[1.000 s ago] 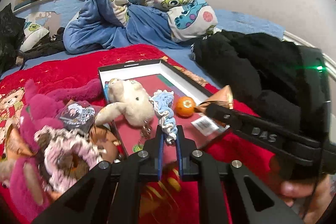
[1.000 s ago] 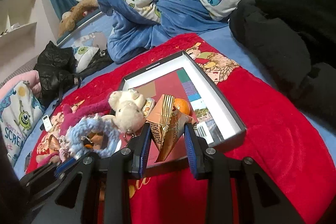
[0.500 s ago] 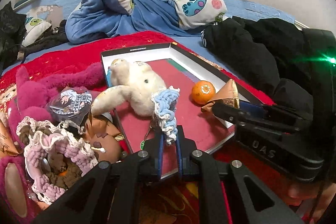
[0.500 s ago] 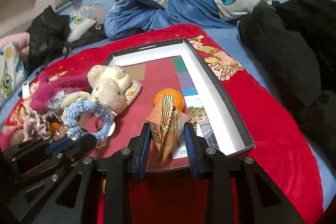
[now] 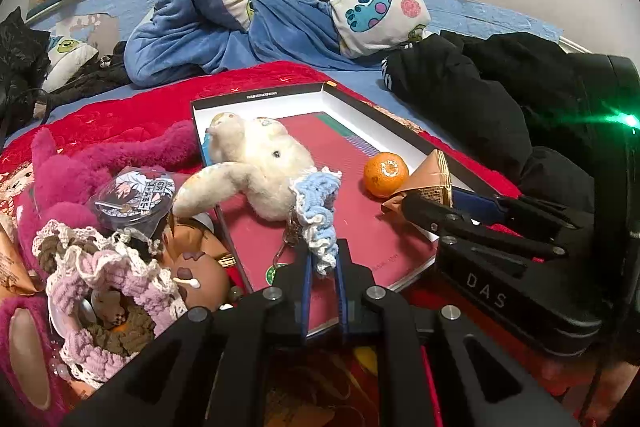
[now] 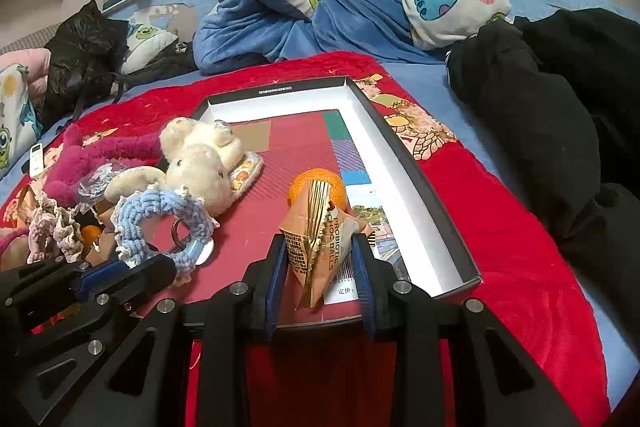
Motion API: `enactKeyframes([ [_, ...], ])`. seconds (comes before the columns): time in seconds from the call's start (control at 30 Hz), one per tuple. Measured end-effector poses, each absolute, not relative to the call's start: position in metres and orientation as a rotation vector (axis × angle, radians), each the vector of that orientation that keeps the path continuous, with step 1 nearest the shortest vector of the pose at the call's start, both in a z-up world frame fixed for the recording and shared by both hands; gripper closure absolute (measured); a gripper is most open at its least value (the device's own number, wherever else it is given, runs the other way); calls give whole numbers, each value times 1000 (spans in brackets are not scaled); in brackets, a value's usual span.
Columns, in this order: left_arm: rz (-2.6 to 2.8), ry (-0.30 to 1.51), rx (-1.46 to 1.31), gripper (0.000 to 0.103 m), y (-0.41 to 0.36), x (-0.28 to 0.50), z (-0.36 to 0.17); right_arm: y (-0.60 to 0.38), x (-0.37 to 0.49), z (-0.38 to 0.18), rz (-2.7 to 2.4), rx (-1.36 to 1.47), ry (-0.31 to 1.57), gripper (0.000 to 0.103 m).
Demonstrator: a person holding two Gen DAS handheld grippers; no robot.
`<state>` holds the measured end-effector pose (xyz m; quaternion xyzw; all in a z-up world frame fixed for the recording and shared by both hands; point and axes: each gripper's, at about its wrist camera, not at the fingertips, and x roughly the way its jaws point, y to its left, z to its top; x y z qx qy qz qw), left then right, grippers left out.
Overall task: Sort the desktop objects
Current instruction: 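Carry the snack packet with the right gripper while the left gripper carries the scrunchie over the box, then open the right gripper to drop the packet while the left gripper releases the scrunchie into the box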
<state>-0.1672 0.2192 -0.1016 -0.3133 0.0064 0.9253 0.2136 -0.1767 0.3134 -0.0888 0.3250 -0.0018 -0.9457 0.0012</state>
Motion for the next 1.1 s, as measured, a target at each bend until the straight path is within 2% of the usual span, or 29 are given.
enactKeyframes([
  [0.47, 2558, 10, -863, 92, 219, -166, -102, 315, -172, -89, -2979, 971, -22, 72],
  [0.77, 2554, 30, -851, 92, 222, -162, -102, 309, -168, -89, -3018, 947, 31, 71],
  [0.87, 2565, 37, -849, 84, 223, -161, -101, 312, -167, -88, -3023, 936, 16, 71],
  [0.93, 2572, 43, -840, 75, 223, -160, -101, 315, -166, -87, -3038, 927, -6, 68],
  [0.97, 2581, 47, -838, 63, 223, -159, -100, 318, -164, -85, -3051, 915, -25, 64],
  [1.03, 2577, 40, -817, 58, 222, -157, -98, 323, -161, -83, -3076, 896, -65, 55],
  [1.1, 2582, 39, -800, 52, 221, -156, -96, 329, -158, -80, -3114, 884, -101, 32],
])
